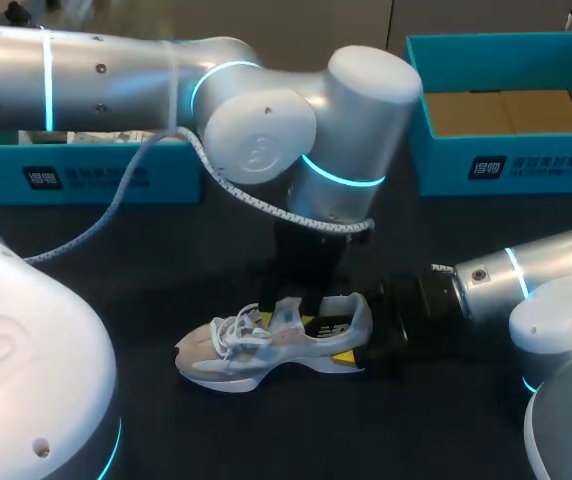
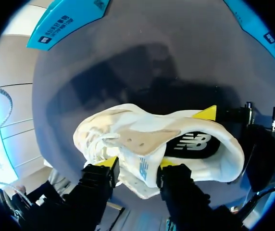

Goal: Take the shoe out of the shoebox, open the shoe tongue, remove and reinsert the insole, then place the shoe into the shoebox

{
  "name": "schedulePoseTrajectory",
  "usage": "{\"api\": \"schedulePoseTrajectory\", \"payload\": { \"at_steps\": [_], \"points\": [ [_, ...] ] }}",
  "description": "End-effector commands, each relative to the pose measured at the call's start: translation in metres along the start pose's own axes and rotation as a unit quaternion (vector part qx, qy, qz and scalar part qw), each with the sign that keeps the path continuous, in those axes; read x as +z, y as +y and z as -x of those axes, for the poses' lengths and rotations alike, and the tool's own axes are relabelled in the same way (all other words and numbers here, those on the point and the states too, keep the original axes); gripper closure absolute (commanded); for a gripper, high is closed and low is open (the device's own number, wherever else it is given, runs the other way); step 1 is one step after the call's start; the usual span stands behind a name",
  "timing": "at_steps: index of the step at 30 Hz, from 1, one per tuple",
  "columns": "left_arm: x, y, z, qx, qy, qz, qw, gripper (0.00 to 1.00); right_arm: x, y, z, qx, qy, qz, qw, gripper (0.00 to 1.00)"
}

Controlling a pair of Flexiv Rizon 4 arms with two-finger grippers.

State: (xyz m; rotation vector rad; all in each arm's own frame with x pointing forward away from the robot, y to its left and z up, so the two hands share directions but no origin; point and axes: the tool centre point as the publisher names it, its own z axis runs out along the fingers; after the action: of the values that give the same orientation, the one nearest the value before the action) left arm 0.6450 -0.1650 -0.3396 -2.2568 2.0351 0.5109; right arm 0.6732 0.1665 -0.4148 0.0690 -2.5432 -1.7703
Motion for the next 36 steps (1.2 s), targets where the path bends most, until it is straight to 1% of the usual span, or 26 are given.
{"api": "schedulePoseTrajectory", "payload": {
  "at_steps": [1, 2, 3, 5, 7, 8, 9, 12, 15, 17, 20, 21, 23, 26, 30, 36],
  "points": [
    [-0.008, 0.007, 0.017, -0.008, 0.024, -0.010, 1.000, 0.62, 0.003, -0.001, -0.001, 0.000, -0.001, -0.002, 1.000, 1.00],
    [-0.009, 0.007, 0.018, -0.008, 0.025, -0.010, 1.000, 0.65, 0.003, -0.001, -0.001, 0.000, -0.001, -0.002, 1.000, 1.00],
    [-0.010, 0.007, 0.019, -0.010, 0.030, -0.010, 0.999, 0.71, 0.003, -0.001, -0.001, 0.000, -0.001, -0.002, 1.000, 1.00],
    [-0.010, 0.007, 0.021, -0.012, 0.034, -0.010, 0.999, 0.78, 0.003, -0.001, -0.001, 0.000, -0.001, -0.002, 1.000, 1.00],
    [-0.010, 0.007, 0.024, -0.014, 0.040, -0.007, 0.999, 0.88, 0.003, -0.001, -0.001, 0.000, -0.001, -0.002, 1.000, 1.00],
    [-0.010, 0.007, 0.026, -0.014, 0.045, -0.006, 0.999, 0.96, 0.003, -0.001, -0.001, 0.000, -0.001, -0.002, 1.000, 1.00],
    [-0.010, 0.007, 0.028, -0.016, 0.049, -0.005, 0.999, 1.00, 0.003, -0.001, -0.001, 0.000, -0.001, -0.002, 1.000, 1.00],
    [-0.012, 0.006, 0.036, -0.022, 0.076, -0.003, 0.997, 1.00, 0.003, -0.001, -0.001, 0.000, -0.001, -0.002, 1.000, 1.00],
    [-0.018, 0.006, 0.048, -0.021, 0.131, -0.003, 0.991, 1.00, 0.003, -0.001, -0.001, 0.000, -0.001, -0.002, 1.000, 1.00],
    [-0.022, 0.010, 0.058, -0.014, 0.179, -0.001, 0.984, 1.00, 0.003, -0.001, -0.001, 0.000, -0.001, -0.002, 1.000, 1.00],
    [-0.023, 0.004, 0.072, -0.020, 0.236, 0.002, 0.971, 1.00, 0.003, -0.001, -0.001, 0.000, -0.001, -0.002, 1.000, 1.00],
    [-0.023, 0.003, 0.076, -0.026, 0.246, -0.008, 0.969, 1.00, 0.003, -0.001, -0.001, 0.000, -0.001, -0.002, 1.000, 1.00],
    [-0.021, 0.002, 0.083, -0.023, 0.274, -0.009, 0.961, 1.00, 0.003, -0.001, -0.001, 0.000, -0.001, -0.002, 1.000, 1.00],
    [-0.017, 0.003, 0.093, -0.020, 0.304, -0.010, 0.952, 1.00, 0.003, -0.001, -0.001, 0.000, -0.001, -0.002, 1.000, 1.00],
    [-0.003, 0.005, 0.104, -0.014, 0.327, -0.016, 0.945, 1.00, 0.003, -0.001, -0.001, 0.000, -0.001, -0.002, 1.000, 1.00],
    [0.025, 0.006, 0.113, -0.006, 0.327, -0.012, 0.945, 1.00, 0.003, -0.001, -0.001, 0.000, -0.001, -0.002, 1.000, 1.00]
  ]
}}
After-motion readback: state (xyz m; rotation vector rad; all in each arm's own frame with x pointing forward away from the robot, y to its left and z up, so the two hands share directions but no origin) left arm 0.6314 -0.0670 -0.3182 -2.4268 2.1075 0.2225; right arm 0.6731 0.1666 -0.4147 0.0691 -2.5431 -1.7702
